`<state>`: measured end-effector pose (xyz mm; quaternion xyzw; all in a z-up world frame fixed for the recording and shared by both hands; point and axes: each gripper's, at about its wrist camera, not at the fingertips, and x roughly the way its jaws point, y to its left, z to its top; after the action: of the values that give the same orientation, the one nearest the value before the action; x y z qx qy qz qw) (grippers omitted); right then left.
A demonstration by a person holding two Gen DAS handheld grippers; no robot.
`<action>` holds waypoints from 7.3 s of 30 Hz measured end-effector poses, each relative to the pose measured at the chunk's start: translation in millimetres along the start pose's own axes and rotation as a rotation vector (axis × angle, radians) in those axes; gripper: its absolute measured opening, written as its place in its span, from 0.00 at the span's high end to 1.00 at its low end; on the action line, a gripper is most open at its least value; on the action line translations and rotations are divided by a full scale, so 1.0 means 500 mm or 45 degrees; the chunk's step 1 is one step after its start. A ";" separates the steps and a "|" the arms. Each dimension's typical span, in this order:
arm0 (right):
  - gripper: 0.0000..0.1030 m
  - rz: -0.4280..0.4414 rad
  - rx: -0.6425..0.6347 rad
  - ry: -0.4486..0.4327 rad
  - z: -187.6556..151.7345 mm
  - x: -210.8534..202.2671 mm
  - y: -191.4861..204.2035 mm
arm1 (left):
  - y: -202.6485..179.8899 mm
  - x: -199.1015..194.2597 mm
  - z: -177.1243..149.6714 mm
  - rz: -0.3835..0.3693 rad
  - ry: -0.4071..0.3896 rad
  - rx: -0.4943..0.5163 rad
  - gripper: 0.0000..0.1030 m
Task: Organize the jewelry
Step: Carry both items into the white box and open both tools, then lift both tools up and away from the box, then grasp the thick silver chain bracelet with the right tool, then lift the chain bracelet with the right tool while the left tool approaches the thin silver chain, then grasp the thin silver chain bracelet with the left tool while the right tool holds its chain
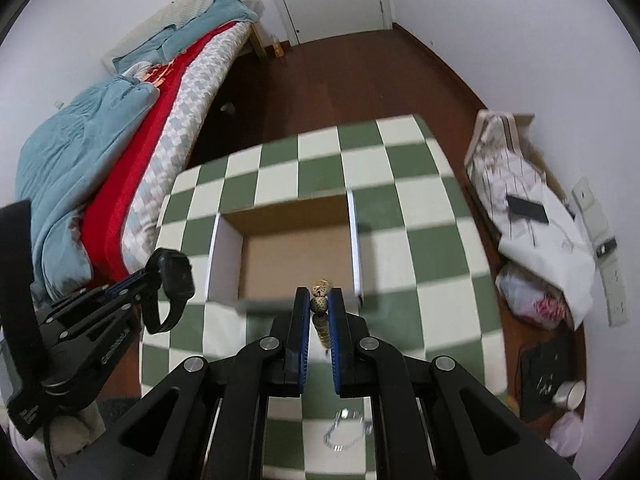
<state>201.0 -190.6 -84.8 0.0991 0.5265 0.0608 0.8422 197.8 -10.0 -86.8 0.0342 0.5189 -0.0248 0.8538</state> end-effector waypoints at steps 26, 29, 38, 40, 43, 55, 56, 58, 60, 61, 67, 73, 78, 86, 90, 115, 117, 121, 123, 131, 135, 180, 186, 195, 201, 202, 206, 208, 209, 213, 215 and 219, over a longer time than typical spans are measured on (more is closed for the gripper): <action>0.55 0.057 0.048 0.268 0.159 0.242 0.000 | 0.009 0.201 0.121 -0.132 0.257 -0.112 0.16; 0.52 -0.005 0.032 0.253 0.149 0.224 -0.010 | 0.022 0.181 0.120 -0.065 0.219 -0.111 0.08; 0.02 -0.221 -0.096 0.229 0.073 0.207 0.009 | 0.038 0.113 0.072 0.106 0.051 -0.098 0.01; 0.00 -0.242 -0.109 0.209 0.055 0.201 0.014 | 0.037 0.094 0.057 0.125 0.011 -0.089 0.01; 0.00 -0.265 -0.116 0.181 0.030 0.188 0.022 | 0.034 0.063 0.031 0.169 -0.055 -0.075 0.01; 0.00 -0.306 -0.154 0.005 -0.036 0.058 0.053 | 0.035 -0.061 -0.051 0.222 -0.172 -0.091 0.01; 0.00 -0.310 -0.159 -0.013 -0.041 0.043 0.055 | 0.035 -0.073 -0.058 0.229 -0.187 -0.095 0.01; 0.00 -0.312 -0.160 -0.051 -0.052 0.010 0.058 | 0.038 -0.102 -0.073 0.244 -0.225 -0.099 0.01; 0.00 -0.313 -0.160 -0.079 -0.061 -0.018 0.061 | 0.041 -0.129 -0.087 0.246 -0.253 -0.108 0.01; 0.00 -0.312 -0.164 -0.098 -0.070 -0.038 0.064 | 0.043 -0.140 -0.094 0.242 -0.262 -0.116 0.01; 0.00 -0.301 -0.186 -0.188 -0.106 -0.124 0.086 | 0.037 -0.197 -0.134 0.233 -0.308 -0.114 0.01; 0.00 -0.289 -0.195 -0.254 -0.138 -0.186 0.102 | 0.030 -0.246 -0.164 0.225 -0.349 -0.106 0.01; 0.00 -0.231 -0.152 -0.282 -0.156 -0.218 0.095 | 0.030 -0.278 -0.179 0.230 -0.411 -0.153 0.01; 0.00 -0.193 0.095 -0.127 -0.177 -0.139 -0.039 | 0.019 -0.205 -0.199 0.401 -0.342 -0.124 0.00; 0.13 -0.219 0.232 0.017 -0.205 -0.036 -0.150 | -0.003 -0.130 -0.221 0.474 -0.249 -0.079 0.00; 0.92 -0.254 0.345 0.277 -0.326 0.188 -0.337 | -0.328 0.128 -0.341 0.108 0.174 0.413 0.01; 0.92 -0.245 0.361 0.276 -0.320 0.181 -0.341 | -0.352 0.133 -0.345 0.099 0.170 0.452 0.01; 0.92 -0.236 0.375 0.277 -0.322 0.174 -0.348 | -0.383 0.143 -0.349 0.105 0.169 0.508 0.14; 0.92 -0.232 0.380 0.277 -0.321 0.168 -0.342 | -0.394 0.144 -0.349 0.090 0.164 0.517 0.24; 0.92 -0.227 0.379 0.276 -0.321 0.168 -0.349 | -0.410 0.142 -0.353 -0.012 0.180 0.550 0.94; 0.92 -0.210 0.389 0.272 -0.324 0.166 -0.350 | -0.389 0.134 -0.348 -0.028 0.177 0.506 1.00; 0.93 -0.020 0.281 0.277 -0.233 0.216 -0.244 | -0.137 -0.027 -0.186 -0.132 0.024 0.084 1.00; 0.93 0.068 0.313 0.136 -0.204 0.121 -0.228 | -0.118 -0.040 -0.173 -0.150 0.008 0.050 1.00; 0.93 0.176 0.232 -0.083 -0.103 -0.038 -0.155 | -0.105 -0.110 -0.109 -0.234 -0.090 0.018 1.00; 0.93 0.231 0.150 -0.177 -0.021 -0.104 -0.094 | -0.089 -0.128 -0.051 -0.292 -0.125 0.014 0.99; 0.93 0.231 0.140 -0.183 -0.008 -0.105 -0.086 | -0.082 -0.113 -0.051 -0.301 -0.095 0.003 0.96; 0.93 0.234 0.138 -0.165 0.002 -0.084 -0.070 | -0.054 -0.019 -0.095 -0.267 0.056 -0.041 0.60; 0.93 0.227 0.144 -0.149 -0.007 -0.065 -0.071 | -0.045 0.028 -0.130 -0.253 0.113 -0.063 0.51; 0.93 0.222 0.148 -0.143 -0.011 -0.058 -0.072 | -0.046 0.058 -0.151 -0.233 0.155 -0.061 0.51; 0.93 0.200 0.187 -0.083 -0.041 -0.007 -0.090 | -0.068 0.139 -0.202 -0.206 0.265 -0.057 0.51; 0.93 0.187 0.218 -0.051 -0.061 0.017 -0.106 | -0.083 0.162 -0.210 -0.179 0.273 -0.046 0.51; 0.93 0.167 0.259 -0.014 -0.094 0.042 -0.129 | -0.116 0.203 -0.215 -0.098 0.293 0.005 0.53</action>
<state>168.0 -244.0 -137.9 0.2184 0.5176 0.0615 0.8250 145.1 -59.6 -228.1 0.0186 0.6144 -0.0545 0.7869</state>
